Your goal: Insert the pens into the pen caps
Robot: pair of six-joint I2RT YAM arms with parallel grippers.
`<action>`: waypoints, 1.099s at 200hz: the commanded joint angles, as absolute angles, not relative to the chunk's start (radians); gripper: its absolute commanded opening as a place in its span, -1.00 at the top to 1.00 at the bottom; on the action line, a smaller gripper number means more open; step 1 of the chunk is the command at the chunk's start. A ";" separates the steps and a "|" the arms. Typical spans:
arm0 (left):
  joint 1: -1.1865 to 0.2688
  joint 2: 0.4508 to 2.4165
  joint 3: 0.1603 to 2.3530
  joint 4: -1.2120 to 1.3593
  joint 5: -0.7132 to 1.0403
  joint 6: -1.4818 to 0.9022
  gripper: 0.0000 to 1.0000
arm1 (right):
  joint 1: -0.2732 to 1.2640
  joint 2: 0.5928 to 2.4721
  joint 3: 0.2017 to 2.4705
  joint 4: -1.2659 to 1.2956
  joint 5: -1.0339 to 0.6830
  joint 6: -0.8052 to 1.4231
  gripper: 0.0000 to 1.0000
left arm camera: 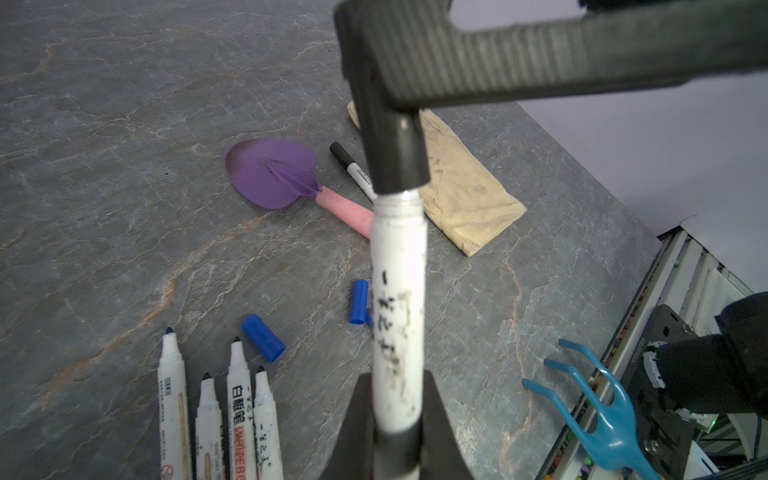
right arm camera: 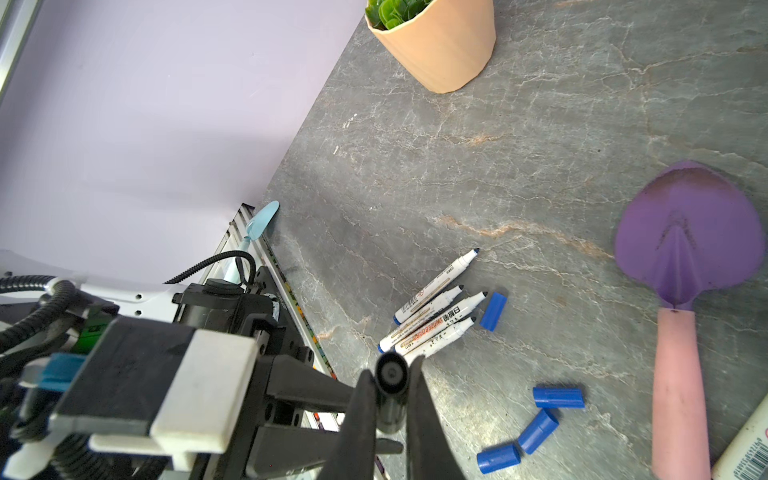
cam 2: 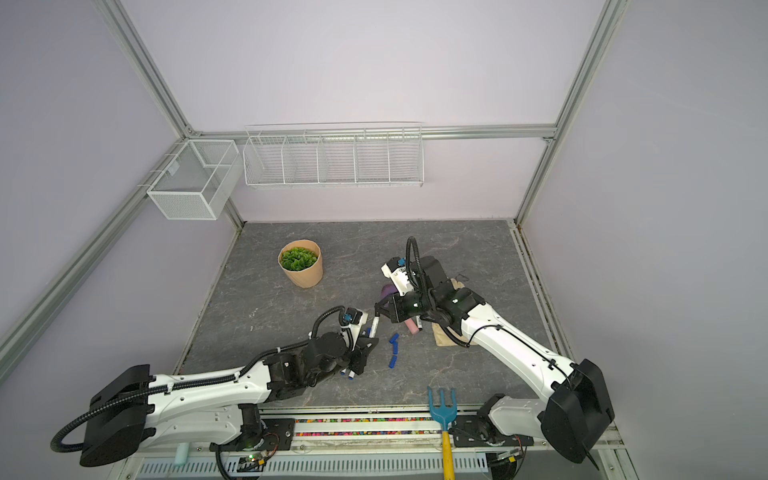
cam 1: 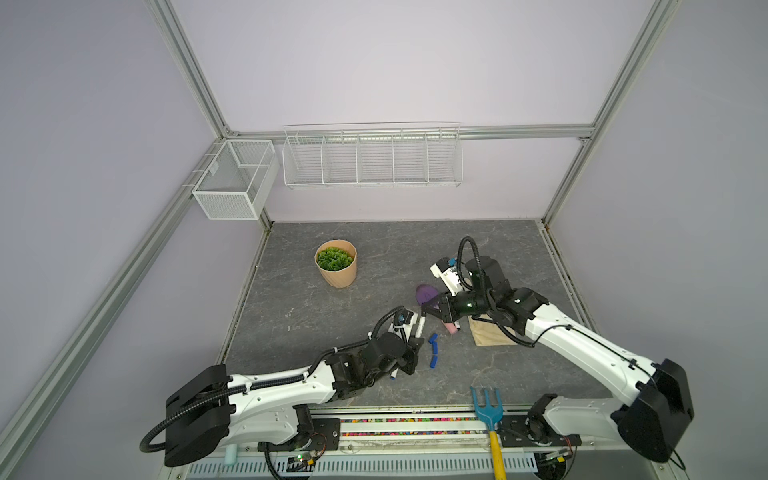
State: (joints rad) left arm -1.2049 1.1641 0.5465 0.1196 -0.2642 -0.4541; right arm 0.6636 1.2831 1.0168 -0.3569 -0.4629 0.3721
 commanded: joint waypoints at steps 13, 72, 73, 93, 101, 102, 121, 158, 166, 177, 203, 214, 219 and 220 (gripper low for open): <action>-1.203 1.160 0.575 0.189 -0.307 -0.436 1.00 | 0.673 1.264 0.993 -0.409 -0.558 0.351 0.82; -1.178 1.140 0.577 0.224 -0.339 -0.416 1.00 | 0.658 1.247 0.980 -0.512 -0.686 0.298 0.83; -1.177 1.140 0.576 0.225 -0.339 -0.415 1.00 | 0.659 1.248 0.981 -0.514 -0.688 0.298 0.83; -1.168 1.140 0.580 0.239 -0.336 -0.402 1.00 | 0.659 1.254 0.980 -0.552 -0.732 0.285 0.83; -1.166 1.143 0.582 0.243 -0.331 -0.397 1.00 | 0.660 1.256 0.976 -0.561 -0.745 0.283 0.82; -1.164 1.144 0.583 0.244 -0.330 -0.396 1.00 | 0.660 1.256 0.975 -0.562 -0.746 0.282 0.83; -1.161 1.159 0.602 0.232 -0.324 -0.373 1.00 | 0.659 1.261 0.969 -0.580 -0.757 0.272 0.82; -1.162 1.187 0.635 0.214 -0.327 -0.333 1.00 | 0.668 1.279 0.968 -0.611 -0.786 0.263 0.82; -1.160 1.189 0.638 0.225 -0.325 -0.327 1.00 | 0.671 1.283 0.966 -0.618 -0.794 0.262 0.82; -1.161 1.192 0.641 0.236 -0.325 -0.320 1.00 | 0.673 1.286 0.965 -0.633 -0.798 0.256 0.82; -1.158 1.190 0.645 0.272 -0.319 -0.308 1.00 | 0.674 1.294 0.958 -0.664 -0.782 0.252 0.82; -1.156 1.183 0.644 0.287 -0.311 -0.307 1.00 | 0.674 1.297 0.953 -0.671 -0.770 0.253 0.81; -1.154 1.180 0.646 0.294 -0.307 -0.306 1.00 | 0.674 1.297 0.953 -0.674 -0.761 0.249 0.81; -1.154 1.179 0.645 0.295 -0.307 -0.305 1.00 | 0.675 1.298 0.953 -0.676 -0.759 0.248 0.81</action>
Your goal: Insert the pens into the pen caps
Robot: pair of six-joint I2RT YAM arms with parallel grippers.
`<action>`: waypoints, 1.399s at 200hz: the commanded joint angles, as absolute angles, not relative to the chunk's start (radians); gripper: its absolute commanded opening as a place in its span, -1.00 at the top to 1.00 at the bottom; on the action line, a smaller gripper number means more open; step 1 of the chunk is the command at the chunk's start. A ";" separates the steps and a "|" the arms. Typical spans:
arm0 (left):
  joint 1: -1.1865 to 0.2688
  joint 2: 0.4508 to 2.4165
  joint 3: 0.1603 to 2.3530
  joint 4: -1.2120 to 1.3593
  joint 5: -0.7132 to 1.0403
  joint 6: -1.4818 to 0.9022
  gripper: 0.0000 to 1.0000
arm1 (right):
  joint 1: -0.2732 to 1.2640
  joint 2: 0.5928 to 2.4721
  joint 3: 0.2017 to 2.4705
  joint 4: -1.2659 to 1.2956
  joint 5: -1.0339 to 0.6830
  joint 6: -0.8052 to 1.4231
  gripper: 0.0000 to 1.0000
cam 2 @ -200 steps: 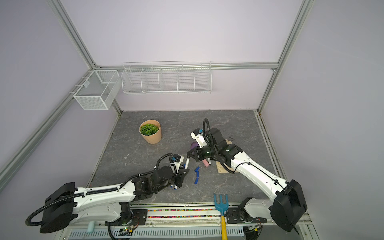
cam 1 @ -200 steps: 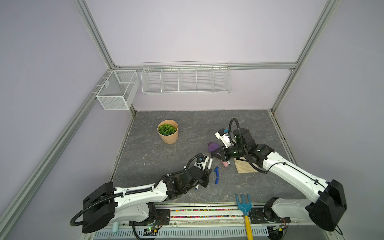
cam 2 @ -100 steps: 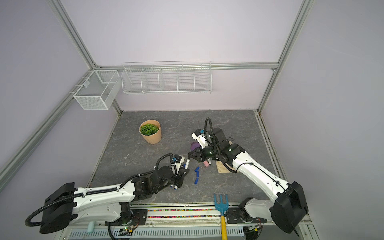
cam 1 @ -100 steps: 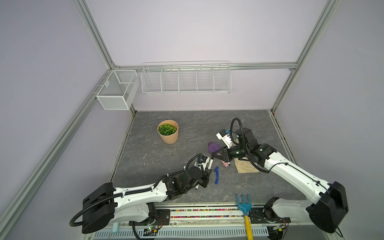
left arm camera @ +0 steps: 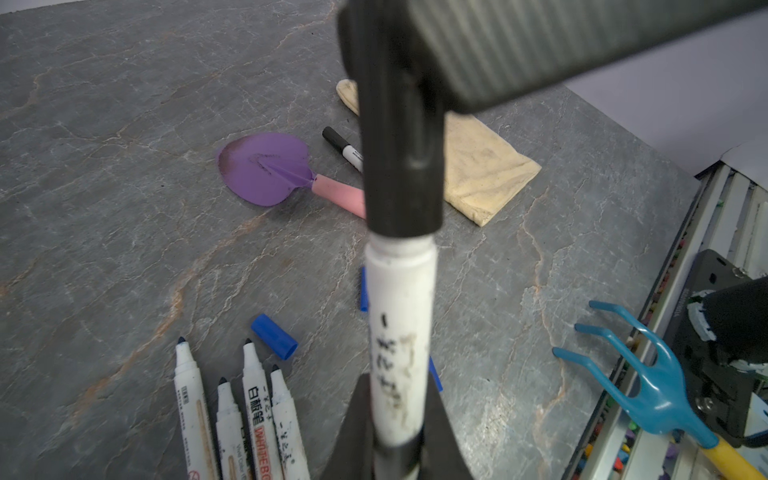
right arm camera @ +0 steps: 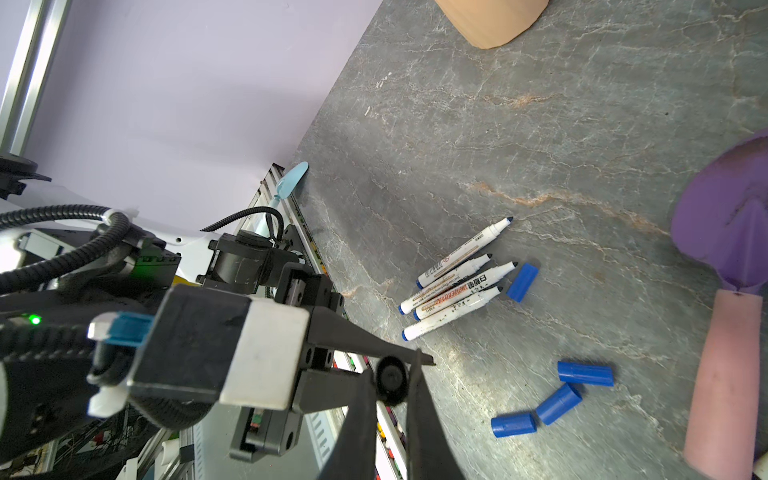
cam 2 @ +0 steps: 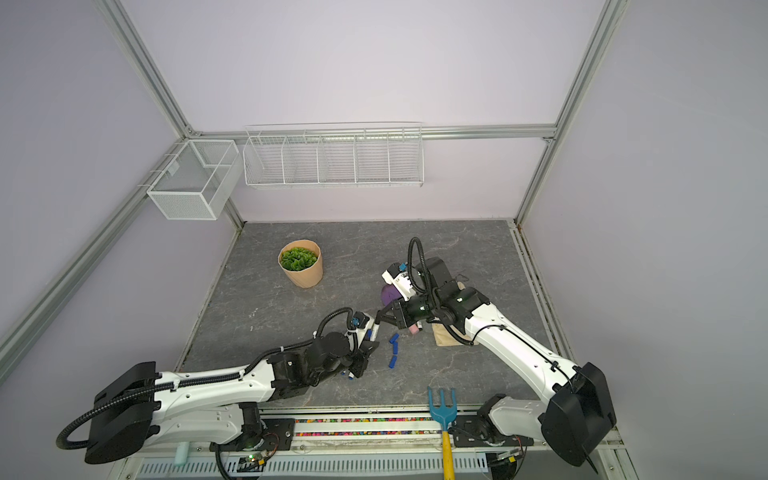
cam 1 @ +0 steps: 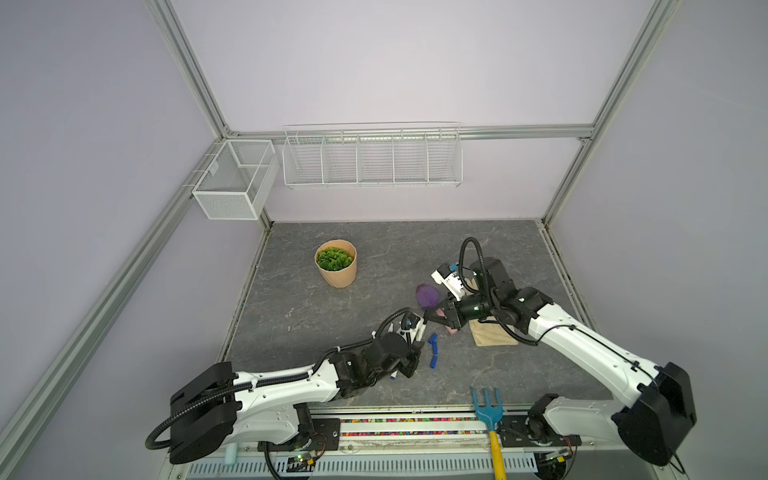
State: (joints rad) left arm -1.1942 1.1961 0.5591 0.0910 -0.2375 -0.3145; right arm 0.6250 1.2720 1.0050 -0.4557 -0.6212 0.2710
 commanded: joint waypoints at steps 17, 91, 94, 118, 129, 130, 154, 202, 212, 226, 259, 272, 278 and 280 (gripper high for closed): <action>-1.151 1.167 0.650 0.299 -0.303 -0.287 1.00 | 0.679 1.301 0.962 -0.699 -0.730 0.230 0.81; -1.152 1.140 0.604 0.404 -0.313 -0.197 1.00 | 0.705 1.298 0.974 -0.737 -0.689 0.199 0.82; -1.151 1.140 0.599 0.415 -0.310 -0.192 1.00 | 0.705 1.297 0.975 -0.735 -0.690 0.198 0.81; -1.151 1.150 0.554 0.488 -0.284 -0.142 1.00 | 0.705 1.290 1.003 -0.739 -0.676 0.188 0.81; -1.154 1.156 0.532 0.521 -0.273 -0.125 1.00 | 0.707 1.288 1.024 -0.744 -0.666 0.179 0.81; -1.154 1.156 0.530 0.524 -0.272 -0.124 1.00 | 0.707 1.288 1.026 -0.745 -0.665 0.179 0.81; -1.170 1.166 0.494 0.569 -0.274 -0.098 1.00 | 0.706 1.290 1.077 -0.772 -0.633 0.158 0.79; -1.207 1.224 0.469 0.575 -0.269 -0.120 1.00 | 0.705 1.285 1.152 -0.765 -0.507 0.167 0.13; -1.213 1.238 0.456 0.589 -0.270 -0.135 1.00 | 0.702 1.270 1.163 -0.750 -0.485 0.172 0.04; -1.226 1.261 0.444 0.605 -0.274 -0.152 1.00 | 0.698 1.244 1.172 -0.726 -0.455 0.185 -0.03; -1.245 1.302 0.421 0.642 -0.288 -0.189 1.00 | 0.690 1.191 1.190 -0.700 -0.406 0.191 -0.06; -1.247 1.314 0.413 0.657 -0.290 -0.202 1.00 | 0.686 1.187 1.200 -0.706 -0.389 0.188 -0.05; -1.247 1.317 0.411 0.662 -0.291 -0.207 1.00 | 0.686 1.189 1.205 -0.710 -0.385 0.184 -0.04; -1.247 1.318 0.410 0.664 -0.290 -0.208 1.00 | 0.686 1.190 1.207 -0.711 -0.385 0.182 -0.04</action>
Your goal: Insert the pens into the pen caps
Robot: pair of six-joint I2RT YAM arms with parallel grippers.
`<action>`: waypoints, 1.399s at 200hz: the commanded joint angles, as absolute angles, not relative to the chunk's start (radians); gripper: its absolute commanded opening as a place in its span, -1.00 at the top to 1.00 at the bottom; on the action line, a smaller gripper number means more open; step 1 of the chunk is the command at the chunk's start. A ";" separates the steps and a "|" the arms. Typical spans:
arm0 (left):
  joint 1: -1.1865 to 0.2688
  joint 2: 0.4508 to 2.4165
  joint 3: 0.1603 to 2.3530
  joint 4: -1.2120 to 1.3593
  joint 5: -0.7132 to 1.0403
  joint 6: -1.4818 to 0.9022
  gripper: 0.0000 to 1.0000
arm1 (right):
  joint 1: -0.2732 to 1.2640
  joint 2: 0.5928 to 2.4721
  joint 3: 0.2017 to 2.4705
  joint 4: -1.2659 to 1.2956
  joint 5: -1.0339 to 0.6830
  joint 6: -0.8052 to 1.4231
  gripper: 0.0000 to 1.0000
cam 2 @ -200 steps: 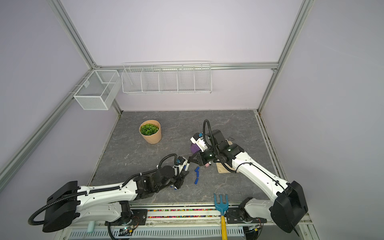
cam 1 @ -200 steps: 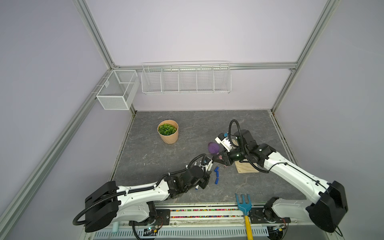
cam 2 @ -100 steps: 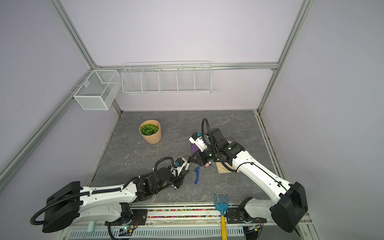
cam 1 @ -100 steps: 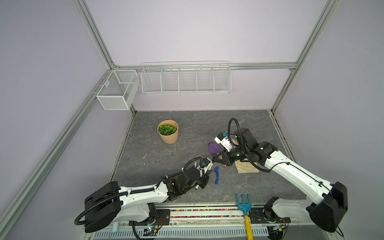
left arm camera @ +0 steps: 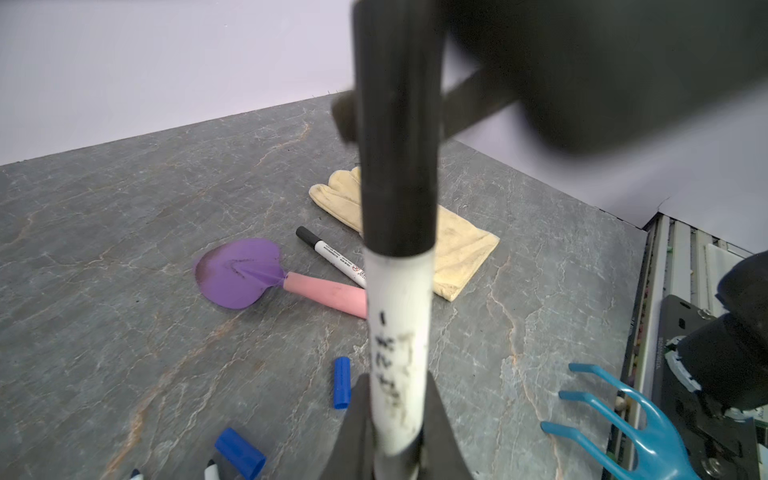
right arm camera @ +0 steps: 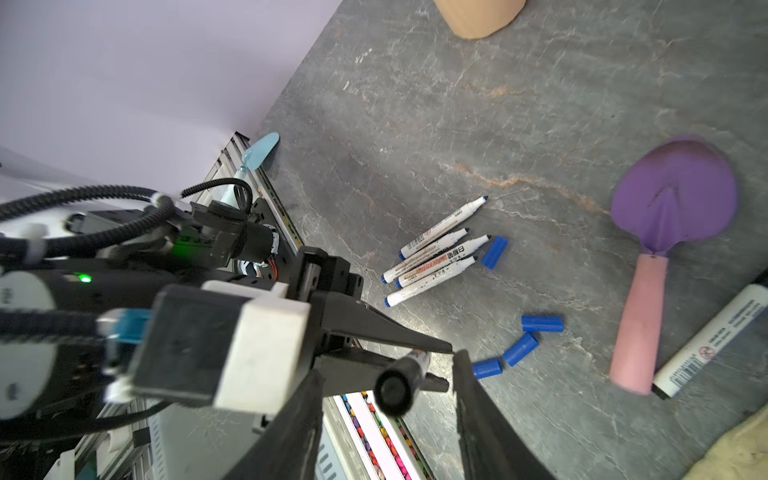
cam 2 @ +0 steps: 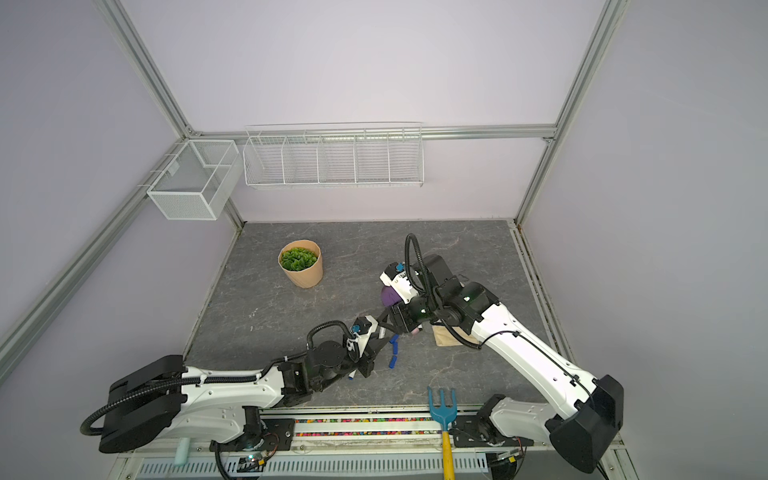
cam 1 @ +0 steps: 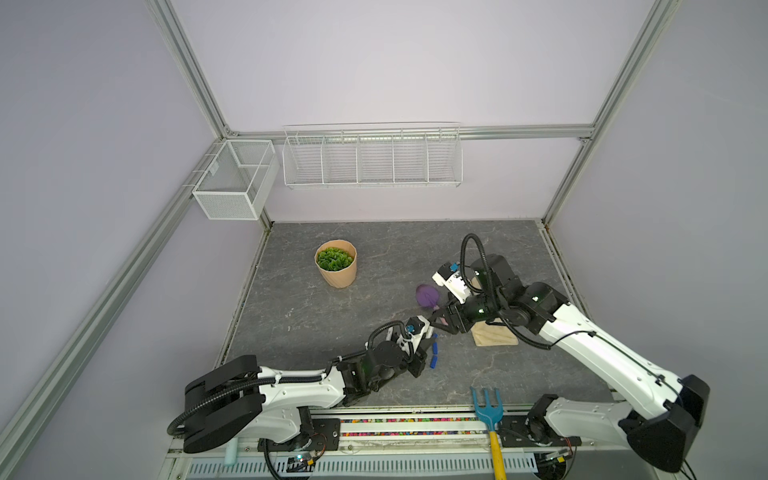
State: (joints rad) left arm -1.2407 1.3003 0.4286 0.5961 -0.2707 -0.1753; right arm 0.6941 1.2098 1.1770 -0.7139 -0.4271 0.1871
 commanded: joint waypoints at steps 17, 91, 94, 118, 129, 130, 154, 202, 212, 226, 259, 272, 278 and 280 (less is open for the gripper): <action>-1.249 1.322 0.411 0.666 -0.290 -0.209 1.00 | 0.684 1.205 1.213 -0.719 -0.385 0.176 -0.01; -1.249 1.293 0.419 0.640 -0.295 -0.204 1.00 | 0.684 1.271 1.204 -0.712 -0.399 0.167 0.14; -1.249 1.292 0.419 0.640 -0.297 -0.204 1.00 | 0.684 1.273 1.204 -0.710 -0.398 0.167 0.16; -1.250 1.286 0.419 0.637 -0.298 -0.207 1.00 | 0.684 1.279 1.195 -0.709 -0.396 0.166 0.32; -1.250 1.283 0.423 0.634 -0.298 -0.204 1.00 | 0.683 1.280 1.186 -0.703 -0.400 0.169 0.39; -1.250 1.282 0.422 0.634 -0.298 -0.205 1.00 | 0.684 1.280 1.185 -0.702 -0.401 0.168 0.40; -1.250 1.272 0.435 0.632 -0.299 -0.203 1.00 | 0.684 1.286 1.160 -0.688 -0.408 0.182 0.51; -1.249 1.242 0.456 0.707 -0.310 -0.186 1.00 | 0.701 1.303 1.053 -0.625 -0.452 0.258 0.70; -1.249 1.237 0.464 0.720 -0.324 -0.189 1.00 | 0.712 1.308 1.030 -0.629 -0.445 0.261 0.74; -1.249 1.226 0.476 0.744 -0.362 -0.196 1.00 | 0.737 1.318 1.011 -0.666 -0.402 0.249 0.77; -1.205 1.201 0.500 0.792 -0.341 -0.190 1.00 | 0.763 1.344 0.967 -0.735 -0.319 0.238 0.83; -1.188 1.191 0.507 0.795 -0.323 -0.197 1.00 | 0.757 1.344 0.948 -0.723 -0.324 0.252 0.85; -1.178 1.187 0.505 0.799 -0.311 -0.209 1.00 | 0.749 1.346 0.945 -0.720 -0.331 0.253 0.85; -1.174 1.185 0.504 0.801 -0.308 -0.213 1.00 | 0.746 1.347 0.946 -0.719 -0.333 0.254 0.85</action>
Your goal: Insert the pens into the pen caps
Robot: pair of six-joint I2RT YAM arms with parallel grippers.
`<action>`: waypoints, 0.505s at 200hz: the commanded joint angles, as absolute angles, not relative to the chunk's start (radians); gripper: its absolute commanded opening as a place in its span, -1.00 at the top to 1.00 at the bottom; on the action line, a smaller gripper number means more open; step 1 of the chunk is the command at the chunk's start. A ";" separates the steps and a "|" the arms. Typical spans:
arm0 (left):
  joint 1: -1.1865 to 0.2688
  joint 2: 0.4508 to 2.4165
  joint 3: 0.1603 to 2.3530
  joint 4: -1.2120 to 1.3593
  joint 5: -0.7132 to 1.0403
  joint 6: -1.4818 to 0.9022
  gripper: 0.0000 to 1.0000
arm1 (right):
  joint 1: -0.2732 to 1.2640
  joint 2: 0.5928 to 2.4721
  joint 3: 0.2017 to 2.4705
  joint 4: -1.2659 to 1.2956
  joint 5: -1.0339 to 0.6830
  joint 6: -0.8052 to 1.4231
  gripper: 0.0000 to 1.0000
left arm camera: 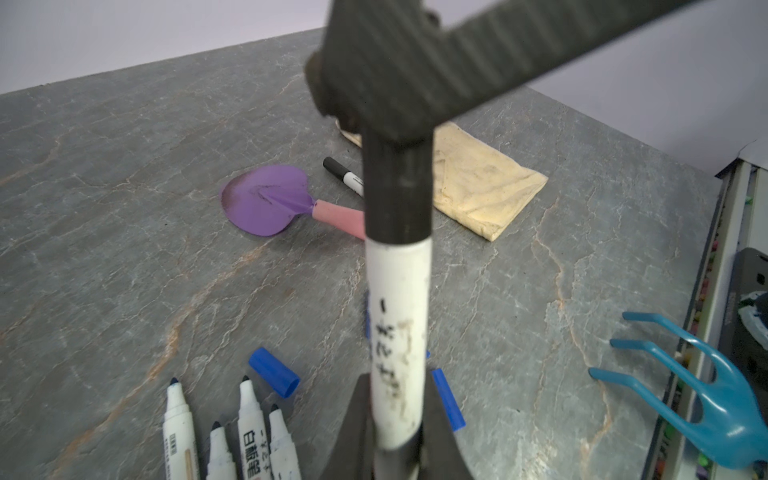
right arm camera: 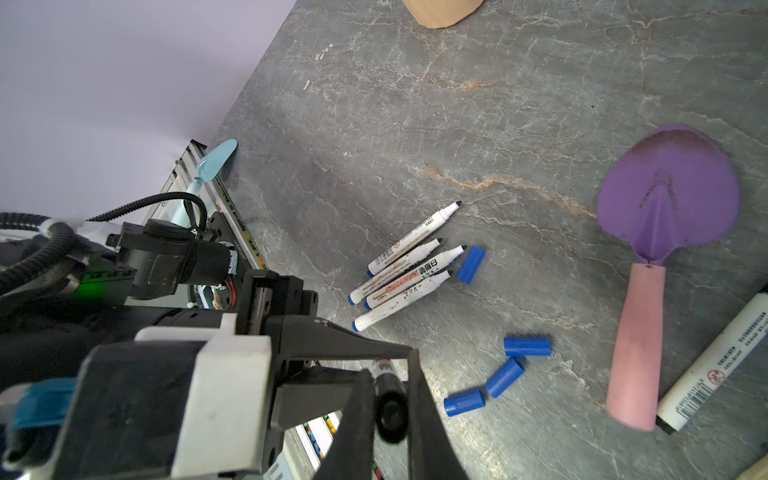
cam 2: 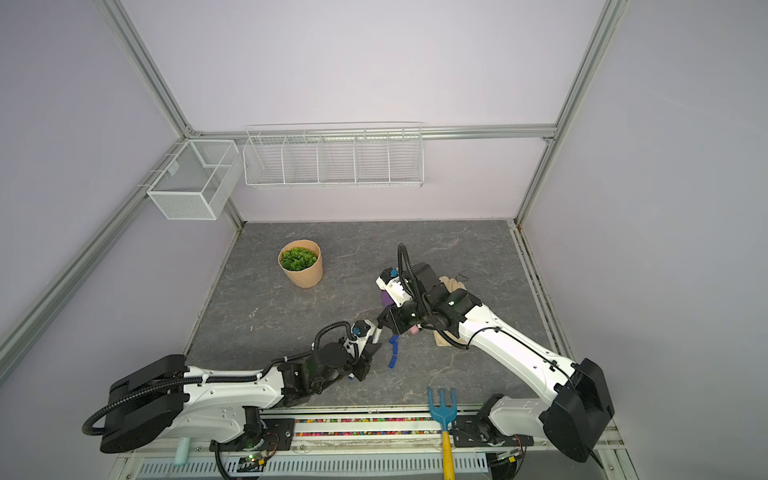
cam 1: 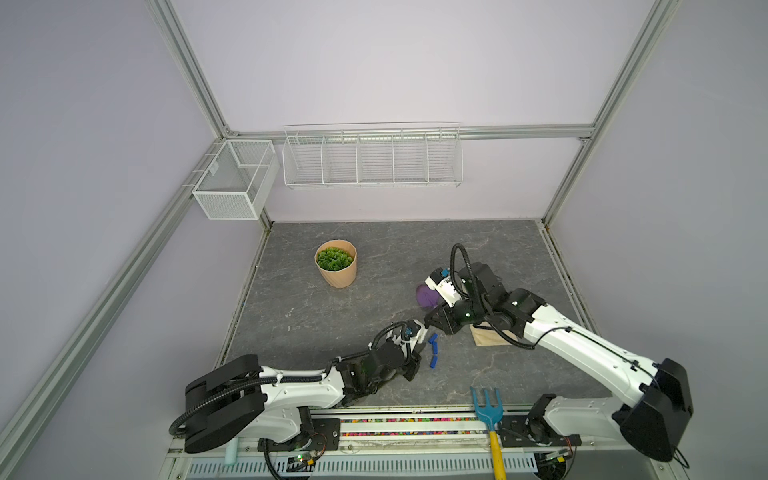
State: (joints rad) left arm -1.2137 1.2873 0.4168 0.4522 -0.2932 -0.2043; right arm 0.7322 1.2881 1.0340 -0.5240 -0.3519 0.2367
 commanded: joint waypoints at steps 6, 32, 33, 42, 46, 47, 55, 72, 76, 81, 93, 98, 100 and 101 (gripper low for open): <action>-1.164 1.179 0.498 0.807 -0.296 -0.229 1.00 | 0.730 1.351 0.949 -0.721 -0.334 0.259 0.85; -1.151 1.160 0.478 0.792 -0.287 -0.261 1.00 | 0.654 1.359 0.964 -0.698 -0.402 0.276 0.84; -1.151 1.160 0.479 0.786 -0.287 -0.262 1.00 | 0.652 1.358 0.965 -0.696 -0.406 0.276 0.83; -1.152 1.157 0.487 0.735 -0.276 -0.261 1.00 | 0.649 1.358 0.976 -0.684 -0.424 0.278 0.81; -1.152 1.157 0.489 0.717 -0.267 -0.260 1.00 | 0.649 1.359 0.982 -0.680 -0.431 0.276 0.79; -1.152 1.158 0.491 0.713 -0.265 -0.260 1.00 | 0.649 1.358 0.983 -0.679 -0.432 0.276 0.78; -1.151 1.161 0.490 0.693 -0.249 -0.260 1.00 | 0.650 1.356 0.994 -0.669 -0.452 0.273 0.73; -1.151 1.179 0.470 0.704 -0.236 -0.292 1.00 | 0.649 1.347 1.014 -0.645 -0.478 0.273 0.60; -1.151 1.185 0.465 0.714 -0.233 -0.299 1.00 | 0.650 1.345 1.020 -0.643 -0.480 0.274 0.56; -1.152 1.193 0.457 0.726 -0.231 -0.305 1.00 | 0.649 1.342 1.027 -0.641 -0.482 0.273 0.54; -1.154 1.212 0.445 0.748 -0.225 -0.318 1.00 | 0.649 1.344 1.040 -0.641 -0.482 0.269 0.50; -1.153 1.220 0.445 0.752 -0.224 -0.323 1.00 | 0.650 1.345 1.045 -0.639 -0.482 0.269 0.47; -1.153 1.223 0.444 0.752 -0.224 -0.324 1.00 | 0.649 1.344 1.046 -0.638 -0.482 0.270 0.46; -1.153 1.224 0.444 0.752 -0.224 -0.325 1.00 | 0.649 1.345 1.047 -0.638 -0.482 0.270 0.45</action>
